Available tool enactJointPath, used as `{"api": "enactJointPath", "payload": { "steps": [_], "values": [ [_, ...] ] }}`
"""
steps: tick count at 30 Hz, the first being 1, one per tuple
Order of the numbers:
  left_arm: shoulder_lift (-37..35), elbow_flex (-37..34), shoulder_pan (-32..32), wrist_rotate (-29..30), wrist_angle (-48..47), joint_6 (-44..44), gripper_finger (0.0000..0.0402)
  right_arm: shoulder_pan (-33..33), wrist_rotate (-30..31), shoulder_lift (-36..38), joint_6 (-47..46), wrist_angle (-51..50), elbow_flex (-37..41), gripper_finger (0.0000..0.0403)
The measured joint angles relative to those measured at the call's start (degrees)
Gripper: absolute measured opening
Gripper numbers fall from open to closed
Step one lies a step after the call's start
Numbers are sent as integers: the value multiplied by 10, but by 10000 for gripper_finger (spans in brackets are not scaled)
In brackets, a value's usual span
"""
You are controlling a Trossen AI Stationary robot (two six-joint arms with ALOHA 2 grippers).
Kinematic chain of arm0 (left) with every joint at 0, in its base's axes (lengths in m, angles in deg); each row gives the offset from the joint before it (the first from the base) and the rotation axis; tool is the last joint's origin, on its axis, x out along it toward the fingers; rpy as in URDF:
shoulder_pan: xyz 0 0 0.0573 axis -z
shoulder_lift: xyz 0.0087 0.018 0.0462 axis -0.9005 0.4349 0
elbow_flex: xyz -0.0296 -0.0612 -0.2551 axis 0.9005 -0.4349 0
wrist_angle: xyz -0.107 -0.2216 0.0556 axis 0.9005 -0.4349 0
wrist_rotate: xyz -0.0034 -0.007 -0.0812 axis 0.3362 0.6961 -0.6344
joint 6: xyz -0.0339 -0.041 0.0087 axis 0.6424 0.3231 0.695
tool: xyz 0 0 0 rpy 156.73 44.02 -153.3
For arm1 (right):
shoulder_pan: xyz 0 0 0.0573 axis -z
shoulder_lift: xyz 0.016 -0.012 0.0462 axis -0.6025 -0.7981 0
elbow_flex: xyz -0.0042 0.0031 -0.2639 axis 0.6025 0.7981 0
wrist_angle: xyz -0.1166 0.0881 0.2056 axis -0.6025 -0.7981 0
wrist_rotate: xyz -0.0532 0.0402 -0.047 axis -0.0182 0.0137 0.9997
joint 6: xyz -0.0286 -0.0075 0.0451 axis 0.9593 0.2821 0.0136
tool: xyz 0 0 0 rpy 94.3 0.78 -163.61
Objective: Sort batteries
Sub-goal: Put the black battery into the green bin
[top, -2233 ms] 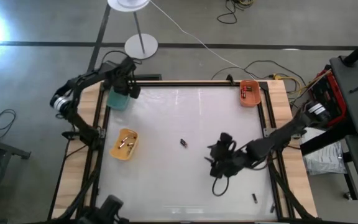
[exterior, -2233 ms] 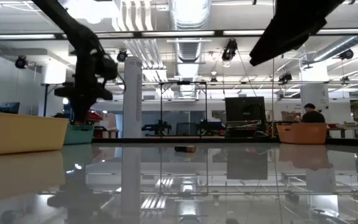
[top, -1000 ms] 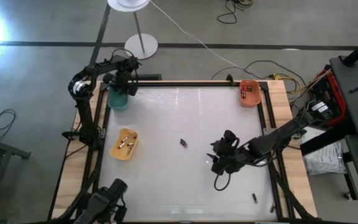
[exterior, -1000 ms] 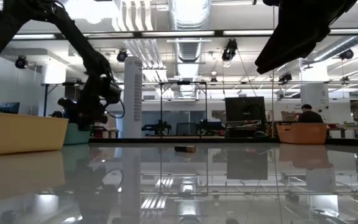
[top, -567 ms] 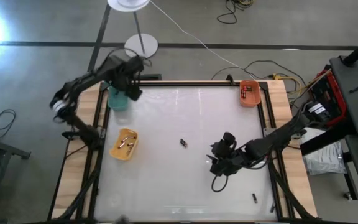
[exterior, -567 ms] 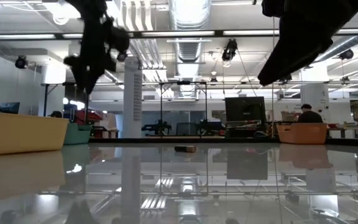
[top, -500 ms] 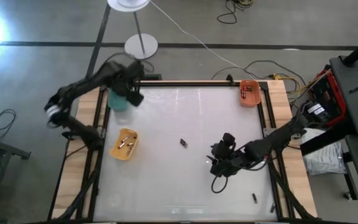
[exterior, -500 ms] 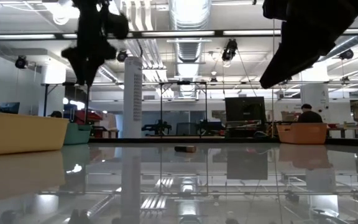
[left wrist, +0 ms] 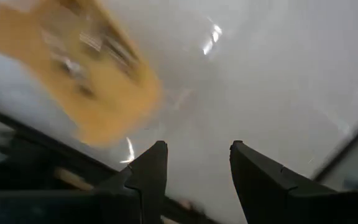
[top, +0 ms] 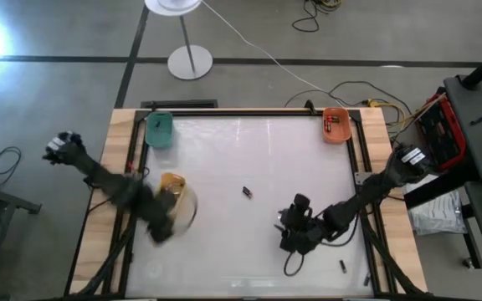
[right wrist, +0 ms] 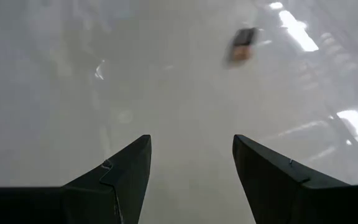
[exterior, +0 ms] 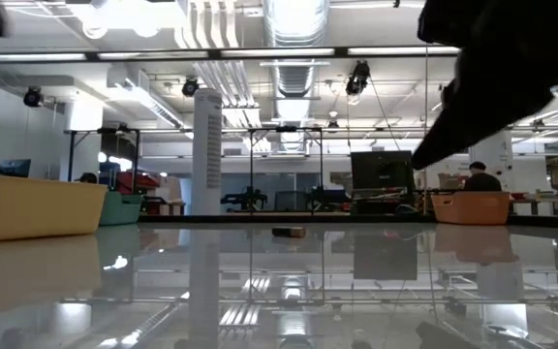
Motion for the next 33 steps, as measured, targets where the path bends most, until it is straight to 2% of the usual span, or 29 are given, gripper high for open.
{"api": "enactJointPath", "payload": {
  "steps": [2, 4, 7, 10, 12, 16, 20, 26, 33],
  "values": [
    [26, -15, 96, 5, 55, 67, 155, -14, -1, -19, 9, 29, 0, 219],
    [58, -19, 164, 34, 112, 143, 155, -25, -5, -33, 22, 49, 0, 219],
    [117, 0, 216, 64, 154, 203, 155, -28, -5, -43, 29, 59, -1, 219],
    [182, 34, 237, 43, 116, 213, 155, -25, -5, -41, 33, 57, -6, 219],
    [227, 50, 243, 8, 106, 191, 158, -21, -5, -36, 43, 57, -8, 219],
    [310, 85, 247, -86, 106, 72, 171, -17, 0, -19, 65, 57, -10, 219],
    [367, 104, 243, -124, 69, 3, 193, -17, 16, -13, 68, 58, -10, 219],
    [355, 50, 196, -223, 62, -75, 219, -17, 16, -22, 73, 56, -11, 219],
    [316, -47, 150, -298, 80, -158, 240, -17, 15, -27, 81, 57, -11, 219]
  ]
}}
